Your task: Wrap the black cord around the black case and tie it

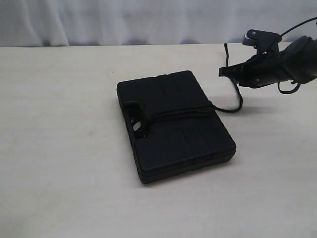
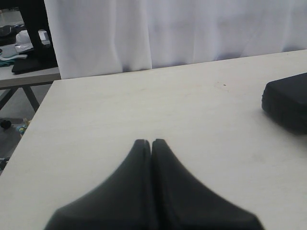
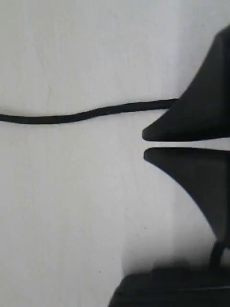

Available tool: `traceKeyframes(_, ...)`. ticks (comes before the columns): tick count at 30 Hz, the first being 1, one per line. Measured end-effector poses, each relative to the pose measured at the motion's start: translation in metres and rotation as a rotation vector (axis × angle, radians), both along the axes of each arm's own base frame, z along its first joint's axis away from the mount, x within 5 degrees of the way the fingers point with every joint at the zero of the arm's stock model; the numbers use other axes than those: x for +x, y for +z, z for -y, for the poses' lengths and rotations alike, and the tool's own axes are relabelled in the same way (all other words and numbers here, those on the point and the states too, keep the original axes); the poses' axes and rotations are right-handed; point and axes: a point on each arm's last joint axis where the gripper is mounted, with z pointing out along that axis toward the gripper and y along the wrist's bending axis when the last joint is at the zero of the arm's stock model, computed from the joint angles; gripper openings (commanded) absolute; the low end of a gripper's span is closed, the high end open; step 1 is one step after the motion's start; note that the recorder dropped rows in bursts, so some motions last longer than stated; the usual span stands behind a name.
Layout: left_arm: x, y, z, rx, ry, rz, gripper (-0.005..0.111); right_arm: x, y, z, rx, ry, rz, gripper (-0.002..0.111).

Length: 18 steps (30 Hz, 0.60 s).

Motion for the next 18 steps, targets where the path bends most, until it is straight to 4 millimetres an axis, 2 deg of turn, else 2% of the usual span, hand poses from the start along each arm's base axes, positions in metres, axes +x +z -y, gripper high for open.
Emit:
traceKeyframes(6,0.0,0.0,0.0,0.0,0.0,0.0,0.0,-0.026,0.005,-0.017,-0.053,0.034,0.027,0.004)
traceKeyframes(18,0.0,0.0,0.0,0.0,0.0,0.0,0.0,-0.043,-0.005,-0.024,-0.003,0.101,-0.095,0.005)
